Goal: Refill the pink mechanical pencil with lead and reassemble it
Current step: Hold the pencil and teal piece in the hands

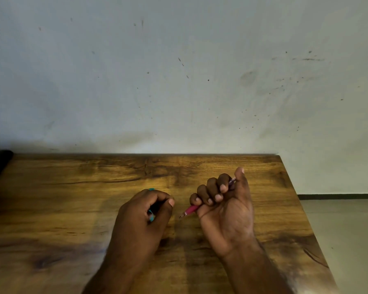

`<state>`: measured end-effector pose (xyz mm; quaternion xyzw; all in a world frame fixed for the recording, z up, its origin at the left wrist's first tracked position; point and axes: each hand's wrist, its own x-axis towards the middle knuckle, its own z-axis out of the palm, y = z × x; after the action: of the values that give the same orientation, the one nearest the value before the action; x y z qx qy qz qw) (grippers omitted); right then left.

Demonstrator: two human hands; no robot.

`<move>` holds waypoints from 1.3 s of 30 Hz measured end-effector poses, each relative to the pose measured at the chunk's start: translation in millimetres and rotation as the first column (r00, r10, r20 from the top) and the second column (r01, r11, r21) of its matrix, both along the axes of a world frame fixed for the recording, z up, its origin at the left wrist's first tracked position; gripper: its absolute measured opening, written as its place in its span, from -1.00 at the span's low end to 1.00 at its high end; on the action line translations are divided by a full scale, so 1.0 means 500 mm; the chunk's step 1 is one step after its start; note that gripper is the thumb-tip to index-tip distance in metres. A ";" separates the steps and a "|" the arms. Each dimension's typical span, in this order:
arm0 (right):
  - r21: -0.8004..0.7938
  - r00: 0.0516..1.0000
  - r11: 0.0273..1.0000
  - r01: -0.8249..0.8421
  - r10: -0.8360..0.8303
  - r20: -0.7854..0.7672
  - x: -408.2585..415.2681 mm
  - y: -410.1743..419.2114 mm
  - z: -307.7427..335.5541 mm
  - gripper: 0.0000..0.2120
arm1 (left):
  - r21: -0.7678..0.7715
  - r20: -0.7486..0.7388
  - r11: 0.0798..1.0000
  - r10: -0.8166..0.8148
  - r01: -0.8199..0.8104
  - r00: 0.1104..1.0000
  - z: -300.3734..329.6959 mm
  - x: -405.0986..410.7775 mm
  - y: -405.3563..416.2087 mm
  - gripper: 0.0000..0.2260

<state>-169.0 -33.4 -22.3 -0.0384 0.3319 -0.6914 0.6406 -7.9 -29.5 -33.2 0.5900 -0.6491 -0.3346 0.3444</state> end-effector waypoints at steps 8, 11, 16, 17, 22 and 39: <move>-0.005 0.999 1.000 0.028 -0.028 0.034 -0.005 -0.001 0.000 -0.49 | -0.006 0.022 1.000 -0.003 0.003 1.000 0.000 0.003 0.001 -0.90; -0.012 0.998 0.999 0.043 -0.042 0.053 -0.009 -0.001 -0.001 -0.48 | -0.004 0.007 1.000 0.003 -0.003 1.000 -0.003 0.003 0.000 -0.89; -0.017 0.993 0.997 0.078 -0.076 0.093 -0.017 -0.003 -0.003 -0.49 | -0.002 0.007 1.000 0.004 -0.004 1.000 -0.004 0.004 -0.002 -0.87; -0.014 0.992 0.996 0.083 -0.081 0.096 -0.017 -0.004 -0.002 -0.48 | -0.001 0.009 1.000 0.003 -0.003 1.000 -0.005 0.005 -0.002 -0.87; -0.003 0.990 0.995 0.100 -0.099 0.101 -0.020 -0.005 0.000 -0.50 | 0.007 0.008 1.000 -0.001 0.001 1.000 -0.006 0.006 -0.003 -0.85; -0.021 0.993 0.997 0.073 -0.070 0.097 -0.025 -0.006 -0.004 -0.51 | 0.014 0.013 1.000 0.008 -0.008 1.000 -0.007 0.008 -0.004 -0.89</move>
<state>-181.7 -36.6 -24.4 -0.0012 0.2935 -0.7189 0.6301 -3.7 -31.5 -36.8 0.5972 -0.6466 -0.3339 0.3374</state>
